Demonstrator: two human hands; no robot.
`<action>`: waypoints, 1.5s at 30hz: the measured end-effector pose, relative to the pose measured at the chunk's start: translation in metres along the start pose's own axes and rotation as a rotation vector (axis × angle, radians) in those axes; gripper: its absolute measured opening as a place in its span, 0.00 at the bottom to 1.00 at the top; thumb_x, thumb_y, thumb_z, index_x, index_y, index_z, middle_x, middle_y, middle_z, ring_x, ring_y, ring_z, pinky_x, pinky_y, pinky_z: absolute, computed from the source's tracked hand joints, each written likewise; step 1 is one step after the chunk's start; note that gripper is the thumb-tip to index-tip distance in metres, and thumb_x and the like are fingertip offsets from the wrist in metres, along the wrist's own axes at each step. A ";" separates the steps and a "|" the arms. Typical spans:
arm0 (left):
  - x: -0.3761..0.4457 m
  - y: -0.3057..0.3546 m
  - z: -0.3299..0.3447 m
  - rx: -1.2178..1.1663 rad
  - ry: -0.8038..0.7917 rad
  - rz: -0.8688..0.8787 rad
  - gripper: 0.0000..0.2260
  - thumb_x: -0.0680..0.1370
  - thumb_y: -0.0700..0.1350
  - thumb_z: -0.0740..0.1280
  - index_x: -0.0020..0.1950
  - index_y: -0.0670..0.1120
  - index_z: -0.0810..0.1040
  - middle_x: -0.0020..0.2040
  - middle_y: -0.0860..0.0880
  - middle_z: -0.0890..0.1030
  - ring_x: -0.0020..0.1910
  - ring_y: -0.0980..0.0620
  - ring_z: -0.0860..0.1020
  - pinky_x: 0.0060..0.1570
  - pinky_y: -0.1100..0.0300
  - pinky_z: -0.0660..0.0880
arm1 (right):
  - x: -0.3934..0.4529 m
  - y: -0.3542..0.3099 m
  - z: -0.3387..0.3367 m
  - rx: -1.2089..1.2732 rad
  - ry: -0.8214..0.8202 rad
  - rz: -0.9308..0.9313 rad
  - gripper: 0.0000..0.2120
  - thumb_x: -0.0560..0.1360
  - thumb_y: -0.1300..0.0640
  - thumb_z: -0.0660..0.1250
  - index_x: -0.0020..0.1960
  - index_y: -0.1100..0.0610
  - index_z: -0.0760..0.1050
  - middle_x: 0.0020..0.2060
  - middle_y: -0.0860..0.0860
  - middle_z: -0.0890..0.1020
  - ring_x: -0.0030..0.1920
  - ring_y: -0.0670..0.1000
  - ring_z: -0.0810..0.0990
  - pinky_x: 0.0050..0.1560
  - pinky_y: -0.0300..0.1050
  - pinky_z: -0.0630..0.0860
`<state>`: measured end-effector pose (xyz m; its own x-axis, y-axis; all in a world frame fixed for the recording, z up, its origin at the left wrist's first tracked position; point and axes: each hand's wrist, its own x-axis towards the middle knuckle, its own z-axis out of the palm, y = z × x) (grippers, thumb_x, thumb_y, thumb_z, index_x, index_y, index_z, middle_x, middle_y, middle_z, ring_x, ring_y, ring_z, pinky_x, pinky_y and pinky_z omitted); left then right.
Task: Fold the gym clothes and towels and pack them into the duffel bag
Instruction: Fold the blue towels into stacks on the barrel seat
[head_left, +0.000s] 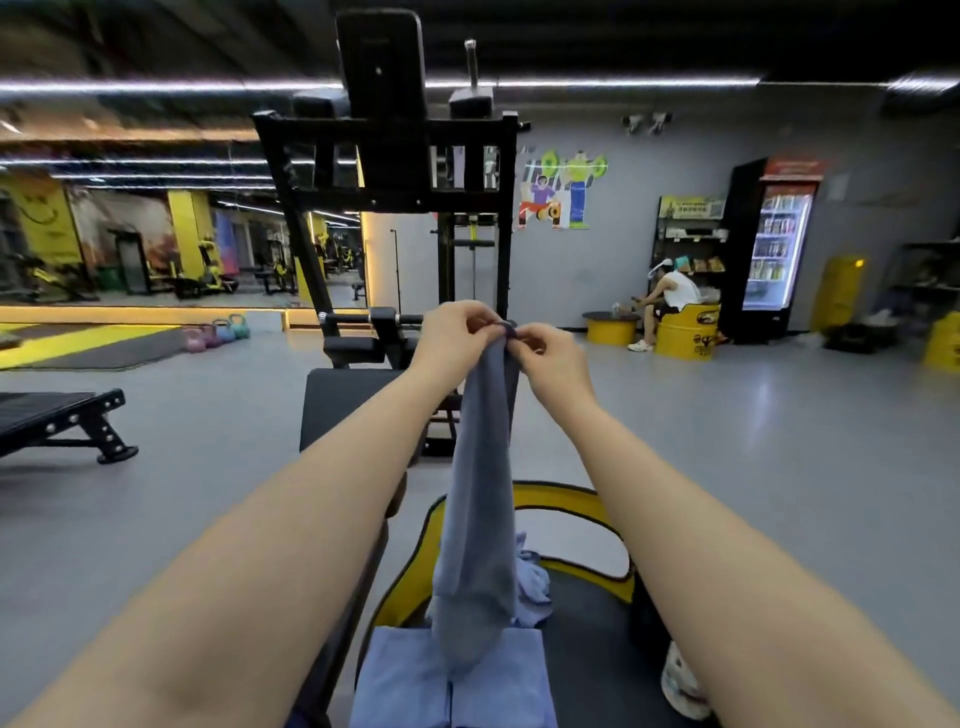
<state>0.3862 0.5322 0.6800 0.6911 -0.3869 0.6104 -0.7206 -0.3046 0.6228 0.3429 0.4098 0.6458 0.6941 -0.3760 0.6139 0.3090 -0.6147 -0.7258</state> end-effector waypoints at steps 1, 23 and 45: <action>-0.001 0.010 -0.006 0.002 0.005 0.008 0.06 0.77 0.44 0.68 0.52 0.45 0.81 0.47 0.51 0.79 0.47 0.58 0.74 0.47 0.66 0.68 | -0.001 -0.010 -0.007 0.007 0.010 -0.018 0.06 0.78 0.59 0.64 0.50 0.55 0.80 0.41 0.49 0.81 0.43 0.47 0.78 0.41 0.36 0.73; -0.075 0.125 -0.071 -0.120 -0.171 0.023 0.03 0.77 0.42 0.68 0.49 0.45 0.78 0.46 0.47 0.80 0.47 0.50 0.77 0.40 0.62 0.75 | -0.071 -0.158 -0.124 -0.010 0.145 -0.151 0.02 0.77 0.61 0.66 0.50 0.57 0.77 0.44 0.52 0.78 0.47 0.50 0.75 0.45 0.37 0.69; -0.121 0.089 -0.110 0.327 -0.124 0.041 0.07 0.77 0.41 0.68 0.54 0.43 0.81 0.51 0.45 0.81 0.48 0.52 0.75 0.48 0.61 0.69 | -0.117 -0.153 -0.165 -0.236 0.323 -0.088 0.08 0.76 0.59 0.68 0.52 0.60 0.82 0.49 0.54 0.83 0.49 0.49 0.76 0.48 0.38 0.68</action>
<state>0.2445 0.6473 0.7155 0.6636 -0.5013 0.5553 -0.7412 -0.5415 0.3968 0.1070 0.4337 0.7362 0.4205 -0.4902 0.7635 0.1746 -0.7821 -0.5983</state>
